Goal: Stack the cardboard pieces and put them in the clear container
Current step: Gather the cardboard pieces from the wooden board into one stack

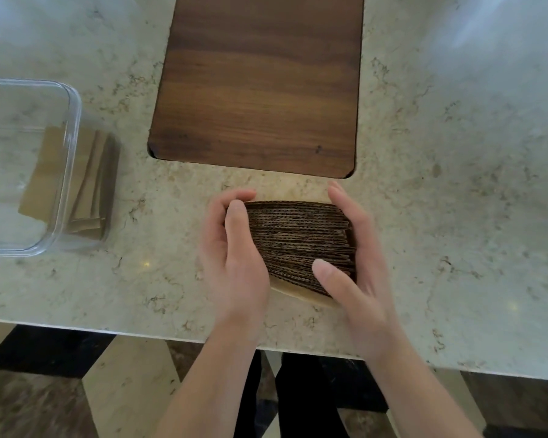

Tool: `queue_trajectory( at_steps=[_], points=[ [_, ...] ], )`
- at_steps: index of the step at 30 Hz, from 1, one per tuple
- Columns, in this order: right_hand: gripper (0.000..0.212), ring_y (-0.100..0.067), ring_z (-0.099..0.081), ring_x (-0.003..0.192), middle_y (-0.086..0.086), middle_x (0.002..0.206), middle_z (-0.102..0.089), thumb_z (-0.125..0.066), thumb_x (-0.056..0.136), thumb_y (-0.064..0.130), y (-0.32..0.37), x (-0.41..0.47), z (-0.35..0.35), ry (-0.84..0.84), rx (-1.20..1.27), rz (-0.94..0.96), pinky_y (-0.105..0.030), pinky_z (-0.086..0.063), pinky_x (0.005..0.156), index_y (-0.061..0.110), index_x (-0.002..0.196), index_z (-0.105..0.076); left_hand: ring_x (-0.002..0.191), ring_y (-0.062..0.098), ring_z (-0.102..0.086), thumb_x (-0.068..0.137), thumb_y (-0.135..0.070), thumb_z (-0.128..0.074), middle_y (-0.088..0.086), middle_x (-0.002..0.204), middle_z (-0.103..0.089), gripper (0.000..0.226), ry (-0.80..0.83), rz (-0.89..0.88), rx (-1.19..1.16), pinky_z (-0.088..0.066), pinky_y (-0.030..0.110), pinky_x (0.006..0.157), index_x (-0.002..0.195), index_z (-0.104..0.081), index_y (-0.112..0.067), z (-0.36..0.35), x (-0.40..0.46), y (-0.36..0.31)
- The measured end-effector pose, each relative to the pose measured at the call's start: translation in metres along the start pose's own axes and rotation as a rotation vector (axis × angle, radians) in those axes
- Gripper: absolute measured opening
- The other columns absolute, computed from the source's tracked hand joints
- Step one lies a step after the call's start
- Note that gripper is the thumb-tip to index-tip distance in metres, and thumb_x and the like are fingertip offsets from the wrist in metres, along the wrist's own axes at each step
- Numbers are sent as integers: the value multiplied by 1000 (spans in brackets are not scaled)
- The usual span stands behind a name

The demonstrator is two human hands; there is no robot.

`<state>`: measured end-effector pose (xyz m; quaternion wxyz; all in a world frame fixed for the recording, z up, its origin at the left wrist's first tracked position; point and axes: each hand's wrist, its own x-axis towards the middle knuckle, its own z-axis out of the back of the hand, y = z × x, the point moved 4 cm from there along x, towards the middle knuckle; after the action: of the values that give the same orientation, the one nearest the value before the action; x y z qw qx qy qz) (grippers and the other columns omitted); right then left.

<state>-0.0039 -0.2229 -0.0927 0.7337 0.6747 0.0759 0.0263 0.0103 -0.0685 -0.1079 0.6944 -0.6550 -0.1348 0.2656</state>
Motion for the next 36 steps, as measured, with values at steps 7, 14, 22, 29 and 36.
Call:
queue_trajectory(
  at_steps=[7, 14, 22, 29, 36],
  points=[
    [34, -17, -63, 120, -6, 129, -67, -55, 88, 10, 2, 20, 1, -313, 98, 69, -35, -49, 100, 13, 120, -65, 100, 10, -69, 101, -28, -42, -3, 103, -76, 36, 54, -46, -95, -55, 26, 83, 102, -74, -11, 1, -4, -6],
    [55, -18, -55, 136, -5, 147, -57, -61, 94, 47, -5, 29, 21, -118, -192, 96, -46, -48, 108, 10, 134, -60, 119, 16, -67, 101, -48, -57, 2, 125, -72, 40, 321, -181, 42, -57, 47, 100, 122, -68, -16, 8, -1, -6],
    [123, -16, -22, 156, 5, 169, -20, -76, 65, 77, -10, 37, 44, 377, -747, 208, -43, -28, 124, 21, 160, -22, 108, 18, -62, 93, -49, -65, -3, 120, -63, 51, 463, -504, 526, -54, 38, 96, 126, -69, -10, 1, 17, -19],
    [98, -2, -48, 134, 17, 139, -51, -89, 63, 54, -14, 49, 46, 296, -540, 62, -45, -44, 110, 33, 145, -38, 144, 17, -50, 64, -64, -92, -6, 158, -44, 123, 819, -257, 423, -50, 46, 112, 162, -24, -32, 26, 30, 2],
    [93, 25, -33, 128, 38, 132, -43, -80, 72, 52, -4, 46, 47, 225, -592, 160, -34, -34, 109, 24, 148, -36, 134, 24, -56, 76, -39, -92, 3, 150, -49, 105, 764, -525, 553, -48, 41, 112, 156, -26, -23, 16, 29, -6]
  ],
)
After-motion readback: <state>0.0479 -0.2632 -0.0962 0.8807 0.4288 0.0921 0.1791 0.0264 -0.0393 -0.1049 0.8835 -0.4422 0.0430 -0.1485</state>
